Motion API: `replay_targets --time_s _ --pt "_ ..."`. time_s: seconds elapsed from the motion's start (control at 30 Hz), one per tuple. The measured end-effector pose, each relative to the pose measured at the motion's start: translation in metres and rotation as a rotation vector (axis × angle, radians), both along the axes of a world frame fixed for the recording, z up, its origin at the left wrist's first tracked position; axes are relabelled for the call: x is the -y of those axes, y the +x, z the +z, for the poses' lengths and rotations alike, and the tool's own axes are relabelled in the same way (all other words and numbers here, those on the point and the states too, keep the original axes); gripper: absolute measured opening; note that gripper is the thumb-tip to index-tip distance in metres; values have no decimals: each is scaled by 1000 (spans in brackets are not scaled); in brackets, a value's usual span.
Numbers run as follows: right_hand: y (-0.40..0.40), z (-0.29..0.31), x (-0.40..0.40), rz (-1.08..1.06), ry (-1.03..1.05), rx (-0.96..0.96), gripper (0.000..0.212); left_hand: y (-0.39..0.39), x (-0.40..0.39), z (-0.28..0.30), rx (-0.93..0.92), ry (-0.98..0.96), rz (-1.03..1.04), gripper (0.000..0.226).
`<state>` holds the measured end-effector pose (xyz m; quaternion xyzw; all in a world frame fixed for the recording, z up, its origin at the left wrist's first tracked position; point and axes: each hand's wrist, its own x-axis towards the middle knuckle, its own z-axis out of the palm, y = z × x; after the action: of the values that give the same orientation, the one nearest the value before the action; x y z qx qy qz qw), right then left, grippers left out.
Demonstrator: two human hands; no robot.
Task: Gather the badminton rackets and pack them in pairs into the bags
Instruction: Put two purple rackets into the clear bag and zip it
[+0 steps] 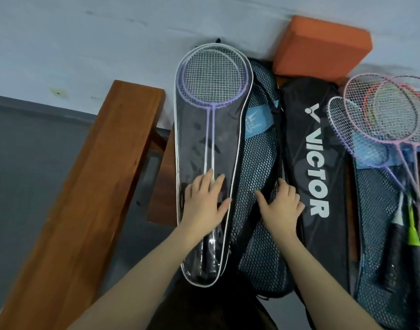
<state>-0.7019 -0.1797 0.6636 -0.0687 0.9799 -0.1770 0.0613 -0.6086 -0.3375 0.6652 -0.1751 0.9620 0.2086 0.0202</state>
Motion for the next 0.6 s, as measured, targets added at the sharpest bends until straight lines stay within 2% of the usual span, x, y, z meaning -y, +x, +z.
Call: replay_targets --time_s 0.07,0.17,0.23,0.3,0.37,0.43,0.5,0.6 --pt "-6 -6 -1 17 23 31 70 -9 -6 -2 72 -3 -20 66" --pt "-12 -15 -1 62 16 15 54 -14 -10 -4 104 -3 10 66" --pt "-16 -15 1 97 -102 -58 41 -15 -6 -6 120 -9 19 60" --pt "-16 -9 5 212 -254 -161 37 -17 0 -8 121 5 21 52" --pt "-11 5 15 363 -382 -224 36 -18 8 -5 78 148 65 45" --pt "-1 18 25 551 -425 -238 35 -17 15 1 -15 322 156 41" --pt "8 24 32 699 -431 -197 32 -16 19 5 -80 274 173 40" --pt "8 21 31 728 -465 41 28 -20 16 9 -77 173 178 42"
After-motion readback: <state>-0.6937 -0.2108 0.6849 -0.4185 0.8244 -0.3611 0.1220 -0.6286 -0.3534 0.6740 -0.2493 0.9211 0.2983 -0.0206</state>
